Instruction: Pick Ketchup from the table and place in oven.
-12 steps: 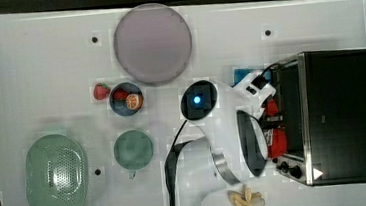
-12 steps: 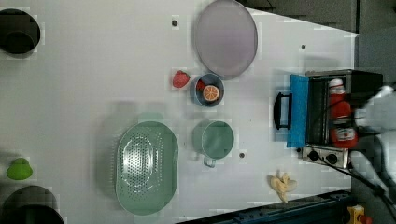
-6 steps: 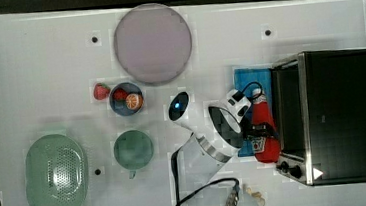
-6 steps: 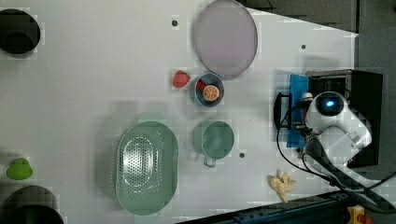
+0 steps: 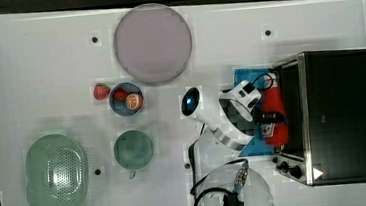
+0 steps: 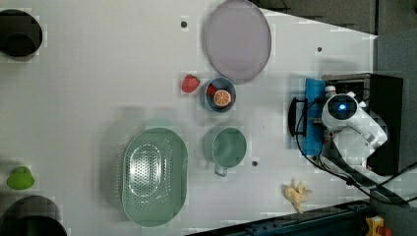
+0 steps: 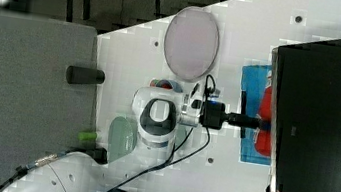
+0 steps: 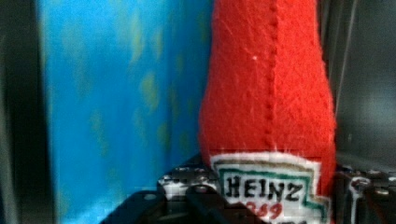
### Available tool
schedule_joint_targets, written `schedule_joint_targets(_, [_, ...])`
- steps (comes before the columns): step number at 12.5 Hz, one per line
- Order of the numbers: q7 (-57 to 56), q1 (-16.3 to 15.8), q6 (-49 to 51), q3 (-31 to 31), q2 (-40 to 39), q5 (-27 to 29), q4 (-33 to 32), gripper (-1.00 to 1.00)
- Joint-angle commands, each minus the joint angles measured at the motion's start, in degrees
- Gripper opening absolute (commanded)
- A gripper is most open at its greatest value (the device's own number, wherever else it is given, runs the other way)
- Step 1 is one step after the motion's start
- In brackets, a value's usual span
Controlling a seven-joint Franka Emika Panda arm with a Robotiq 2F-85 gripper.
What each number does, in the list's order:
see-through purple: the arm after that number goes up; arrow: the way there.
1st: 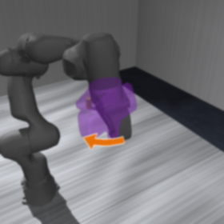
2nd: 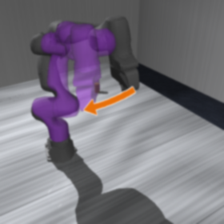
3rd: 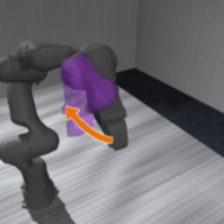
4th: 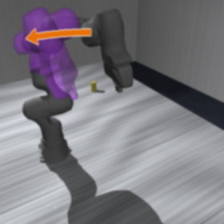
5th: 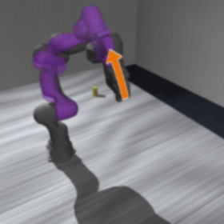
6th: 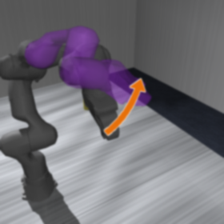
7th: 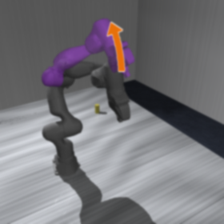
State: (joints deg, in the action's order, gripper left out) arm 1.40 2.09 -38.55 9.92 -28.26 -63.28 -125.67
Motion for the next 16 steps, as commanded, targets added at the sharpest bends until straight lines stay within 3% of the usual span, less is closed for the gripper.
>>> schedule_joint_targets(1, [3.85, -0.17, -0.88, 3.43, 1.28, -1.67, 0.06, 0.28])
schedule_joint_targets(4, [4.71, -0.27, -1.02, 3.14, 1.02, -1.56, 0.64, 0.91])
schedule_joint_targets(5, [4.72, -0.3, -1.24, 2.97, 0.86, -1.41, 0.65, 1.0])
schedule_joint_targets(8, [4.71, -0.83, -1.75, 1.09, 2.77, -0.07, 1.8, 1.0])
schedule_joint_targets(10, [4.65, -0.83, -1.88, -1.11, 7.15, 9.74, 1.46, 1.0])
schedule_joint_targets(16, [-1.29, -0.86, 1.82, -8.11, 23.58, 51.87, 2.5, 1.0])
